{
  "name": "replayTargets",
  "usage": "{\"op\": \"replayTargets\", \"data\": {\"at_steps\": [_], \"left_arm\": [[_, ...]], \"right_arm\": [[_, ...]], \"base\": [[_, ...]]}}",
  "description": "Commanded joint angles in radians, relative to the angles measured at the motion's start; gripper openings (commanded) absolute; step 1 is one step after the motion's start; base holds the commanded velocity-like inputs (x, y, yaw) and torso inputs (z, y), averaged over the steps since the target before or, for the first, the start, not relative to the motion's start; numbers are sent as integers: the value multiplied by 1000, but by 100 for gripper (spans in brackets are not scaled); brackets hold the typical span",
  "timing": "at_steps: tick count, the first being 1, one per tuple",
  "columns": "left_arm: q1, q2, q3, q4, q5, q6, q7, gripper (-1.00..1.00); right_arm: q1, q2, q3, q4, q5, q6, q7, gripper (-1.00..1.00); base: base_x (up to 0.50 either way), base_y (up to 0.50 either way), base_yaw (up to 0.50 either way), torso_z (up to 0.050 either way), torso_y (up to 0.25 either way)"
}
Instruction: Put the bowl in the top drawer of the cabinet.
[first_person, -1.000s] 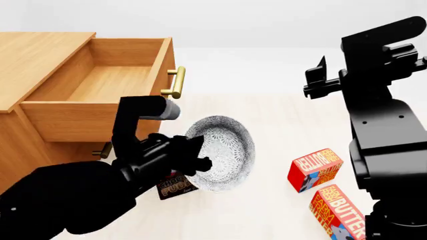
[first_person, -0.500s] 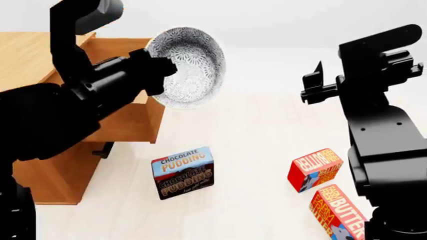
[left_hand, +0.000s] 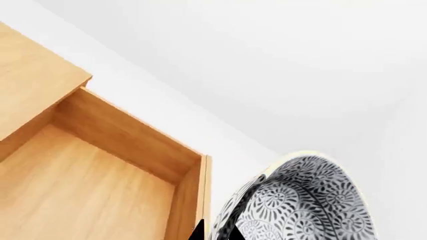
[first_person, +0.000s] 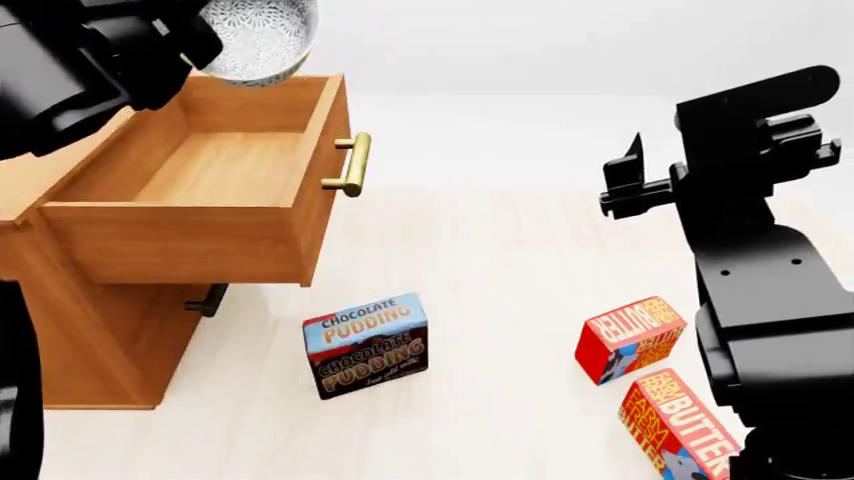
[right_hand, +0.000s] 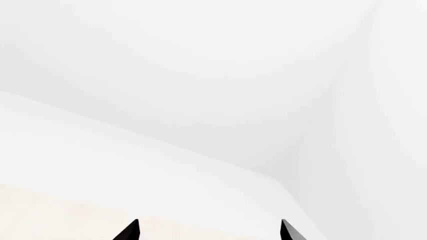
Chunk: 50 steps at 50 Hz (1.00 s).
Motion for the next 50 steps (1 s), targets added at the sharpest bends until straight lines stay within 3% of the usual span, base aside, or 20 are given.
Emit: {"op": "replayTargets", "data": {"at_steps": [1, 21, 38, 50], "left_arm": [[-39, 12, -2, -153, 62, 74, 8, -100], [-58, 71, 21, -331, 134, 161, -75, -100], [-95, 102, 79, -478, 213, 203, 2, -100], [-161, 136, 123, -691, 285, 270, 104, -100]], "right_arm": [[-5, 0, 0, 3, 2, -6, 3, 100], [-21, 11, 15, 4, 10, -14, 6, 100], [-39, 17, 30, 10, 19, -28, 8, 100], [-40, 20, 34, 9, 24, -27, 7, 100]], "base": [[0, 0, 0, 0, 0], [0, 0, 0, 0, 0], [0, 0, 0, 0, 0], [0, 0, 0, 0, 1]]}}
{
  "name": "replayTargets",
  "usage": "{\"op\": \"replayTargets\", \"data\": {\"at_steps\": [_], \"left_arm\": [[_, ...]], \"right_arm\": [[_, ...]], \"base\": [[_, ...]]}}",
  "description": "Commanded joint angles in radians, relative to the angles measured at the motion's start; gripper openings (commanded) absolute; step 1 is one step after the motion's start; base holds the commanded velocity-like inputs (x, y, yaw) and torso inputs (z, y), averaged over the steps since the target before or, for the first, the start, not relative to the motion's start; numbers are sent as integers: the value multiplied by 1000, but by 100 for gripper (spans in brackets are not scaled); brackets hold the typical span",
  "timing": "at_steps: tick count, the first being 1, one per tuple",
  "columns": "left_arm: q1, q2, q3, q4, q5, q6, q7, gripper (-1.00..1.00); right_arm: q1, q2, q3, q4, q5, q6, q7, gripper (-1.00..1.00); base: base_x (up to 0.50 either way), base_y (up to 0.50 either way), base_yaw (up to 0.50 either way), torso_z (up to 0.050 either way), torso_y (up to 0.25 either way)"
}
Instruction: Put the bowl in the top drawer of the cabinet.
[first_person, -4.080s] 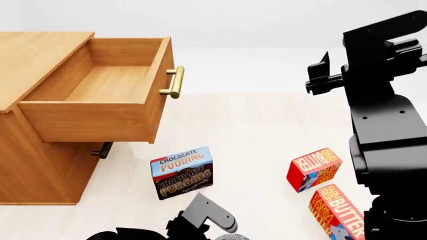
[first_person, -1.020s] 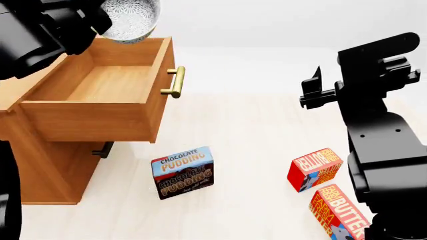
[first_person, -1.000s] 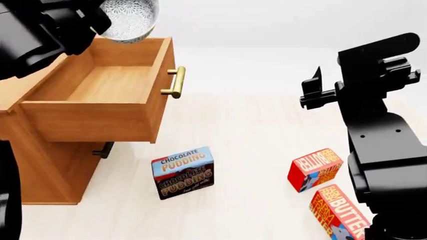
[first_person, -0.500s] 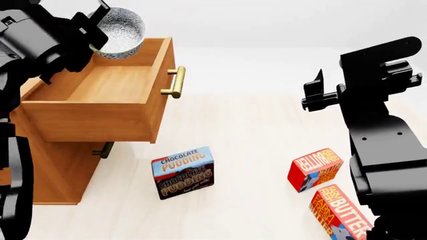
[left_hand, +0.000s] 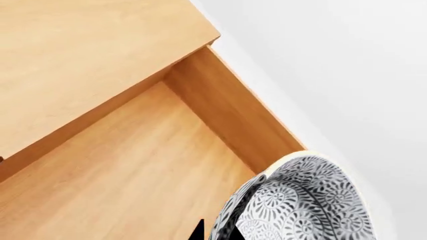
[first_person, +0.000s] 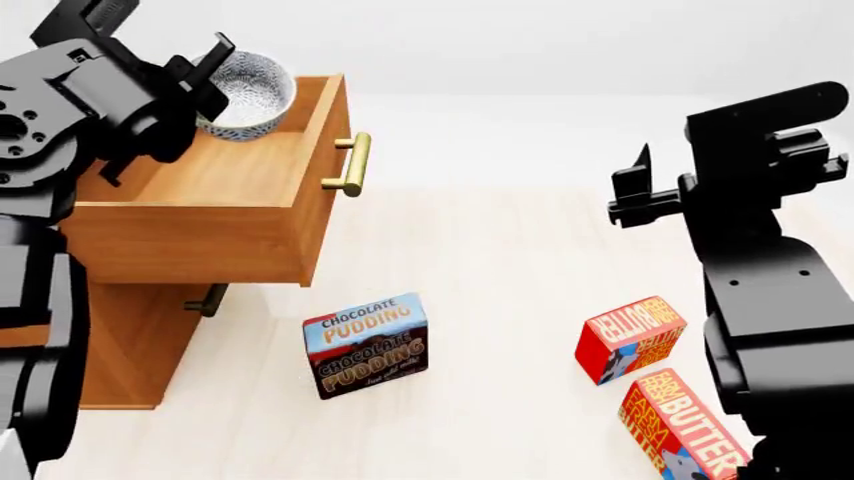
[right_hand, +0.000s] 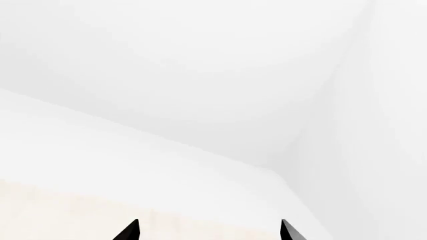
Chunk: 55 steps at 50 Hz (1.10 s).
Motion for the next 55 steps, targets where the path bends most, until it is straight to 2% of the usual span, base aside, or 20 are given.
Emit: {"op": "replayTargets", "data": {"at_steps": [1, 12, 27, 54, 55], "left_arm": [[-50, 25, 26, -148, 56, 61, 71, -100], [-69, 35, 35, -224, 82, 108, 100, -100], [-110, 73, 70, -401, 137, 157, 199, -100], [-95, 70, 40, -364, 186, 163, 193, -100], [-94, 69, 39, -360, 186, 163, 190, 100]], "right_arm": [[-7, 6, 7, -5, 6, 1, -1, 100], [-15, 10, 17, -7, 10, -2, 0, 100], [-10, 2, 4, 9, 11, -12, 4, 100], [-12, 8, 1, 6, 15, -13, 5, 100], [-12, 8, 1, 7, 15, -13, 5, 100]], "base": [[0, 0, 0, 0, 0], [0, 0, 0, 0, 0], [0, 0, 0, 0, 1], [0, 0, 0, 0, 0], [0, 0, 0, 0, 0]]}}
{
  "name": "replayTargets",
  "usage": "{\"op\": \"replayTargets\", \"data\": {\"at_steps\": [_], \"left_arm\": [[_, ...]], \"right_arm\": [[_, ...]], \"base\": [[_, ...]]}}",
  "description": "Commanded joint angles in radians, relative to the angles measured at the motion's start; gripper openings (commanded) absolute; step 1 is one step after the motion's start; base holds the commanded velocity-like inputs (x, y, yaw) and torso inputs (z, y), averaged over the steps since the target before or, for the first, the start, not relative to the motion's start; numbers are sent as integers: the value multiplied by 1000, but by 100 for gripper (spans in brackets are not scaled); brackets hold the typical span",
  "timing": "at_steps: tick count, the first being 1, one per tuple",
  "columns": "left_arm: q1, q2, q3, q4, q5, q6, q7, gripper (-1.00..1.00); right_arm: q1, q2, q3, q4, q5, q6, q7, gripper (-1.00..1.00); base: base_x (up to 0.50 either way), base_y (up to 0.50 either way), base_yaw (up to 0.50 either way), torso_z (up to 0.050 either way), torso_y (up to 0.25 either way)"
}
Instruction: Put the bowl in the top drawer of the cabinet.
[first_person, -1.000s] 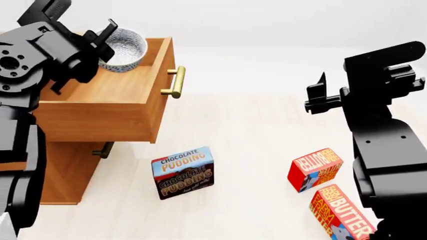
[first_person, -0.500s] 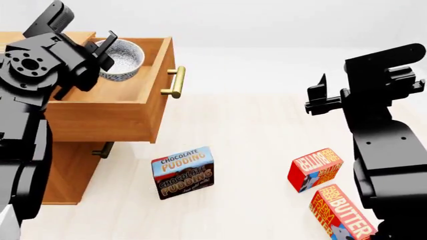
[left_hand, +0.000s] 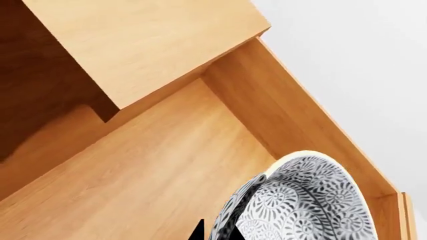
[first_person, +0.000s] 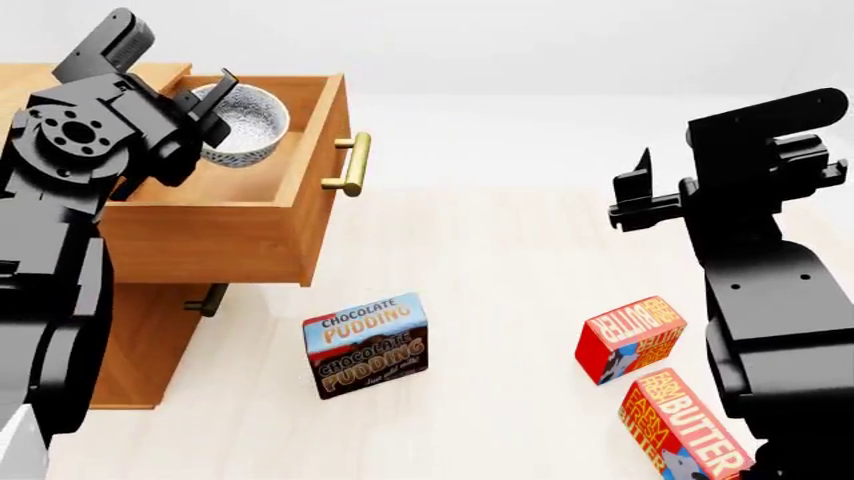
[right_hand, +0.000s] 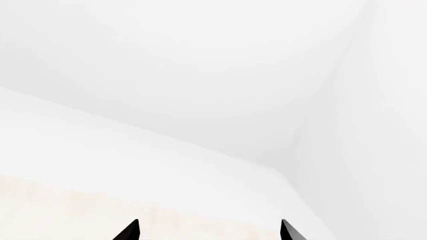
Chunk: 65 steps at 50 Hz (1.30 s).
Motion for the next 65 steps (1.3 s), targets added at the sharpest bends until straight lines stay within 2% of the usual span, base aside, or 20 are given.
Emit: {"op": "replayTargets", "data": {"at_steps": [1, 30, 51, 60, 65], "left_arm": [[4, -6, -20, 30, 9, 10, -10, 100], [14, -15, -30, 67, 5, -6, -29, 100], [151, -110, -87, 645, -98, -88, -150, 100], [218, -159, -122, 946, -184, -116, -74, 100], [270, -202, -138, 1124, -220, -133, -73, 100]], "right_arm": [[0, 2, -3, 0, 1, -1, 0, 100], [0, 10, 2, -7, 8, 5, 2, 100], [2, 10, 2, -12, 12, 9, 5, 100], [15, -23, 89, -99, 33, 54, 47, 100], [33, -41, 144, -202, 54, 109, 59, 100]], "base": [[0, 0, 0, 0, 0], [0, 0, 0, 0, 0], [0, 0, 0, 0, 0], [0, 0, 0, 0, 0], [0, 0, 0, 0, 0]]}}
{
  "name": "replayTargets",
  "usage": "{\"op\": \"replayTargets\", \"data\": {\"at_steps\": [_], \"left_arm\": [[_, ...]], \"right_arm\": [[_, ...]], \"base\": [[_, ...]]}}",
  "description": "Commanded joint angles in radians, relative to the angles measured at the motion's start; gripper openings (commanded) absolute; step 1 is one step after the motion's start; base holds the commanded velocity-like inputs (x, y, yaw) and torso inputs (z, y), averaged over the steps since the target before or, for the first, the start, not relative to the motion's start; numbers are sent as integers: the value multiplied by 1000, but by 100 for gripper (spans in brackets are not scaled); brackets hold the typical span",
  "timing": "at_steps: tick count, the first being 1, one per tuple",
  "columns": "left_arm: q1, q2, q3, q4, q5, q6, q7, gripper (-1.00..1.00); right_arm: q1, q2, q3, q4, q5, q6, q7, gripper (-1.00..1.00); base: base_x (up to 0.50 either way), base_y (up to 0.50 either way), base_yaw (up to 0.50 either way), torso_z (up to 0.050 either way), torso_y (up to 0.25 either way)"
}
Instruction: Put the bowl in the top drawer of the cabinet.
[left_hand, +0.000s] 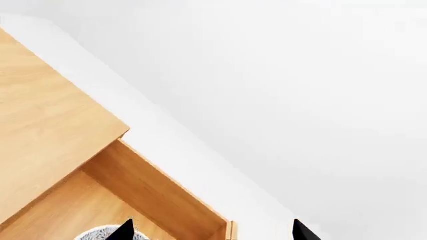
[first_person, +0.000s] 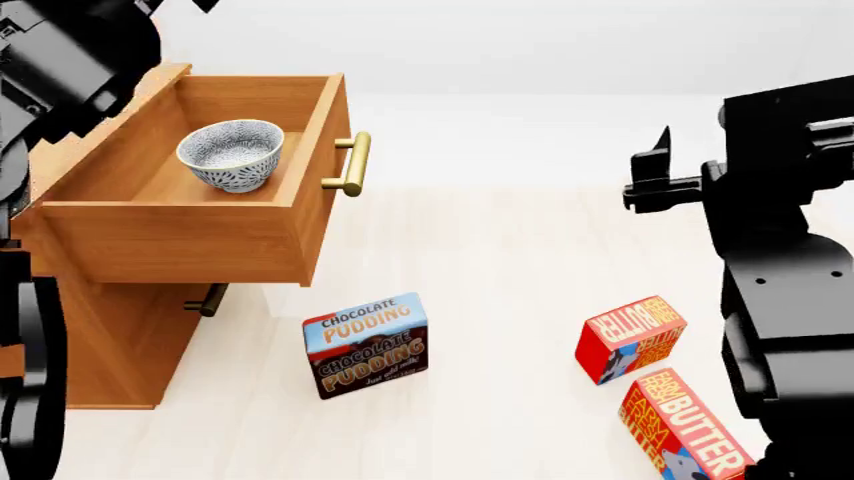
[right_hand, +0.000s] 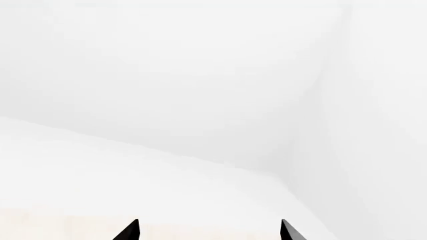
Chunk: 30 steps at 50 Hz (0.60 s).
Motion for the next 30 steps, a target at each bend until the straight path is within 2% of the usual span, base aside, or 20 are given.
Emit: {"op": "replayTargets", "data": {"at_steps": [1, 8, 14, 30], "left_arm": [[95, -74, -40, 361, -84, -34, 17, 100], [201, -149, -81, 666, -110, -25, -20, 100], [384, -230, -162, 953, -154, 6, -26, 100], [727, -280, -246, 1181, -78, 91, 133, 100]], "right_arm": [[26, -34, 94, -148, 32, 81, 29, 100], [41, -67, 129, -323, 55, 204, 46, 100], [44, -74, 159, -501, 68, 293, 54, 100], [-103, -75, 215, -773, 73, 286, 62, 100]], "base": [[0, 0, 0, 0, 0], [0, 0, 0, 0, 0], [0, 0, 0, 0, 0], [0, 0, 0, 0, 0]]}}
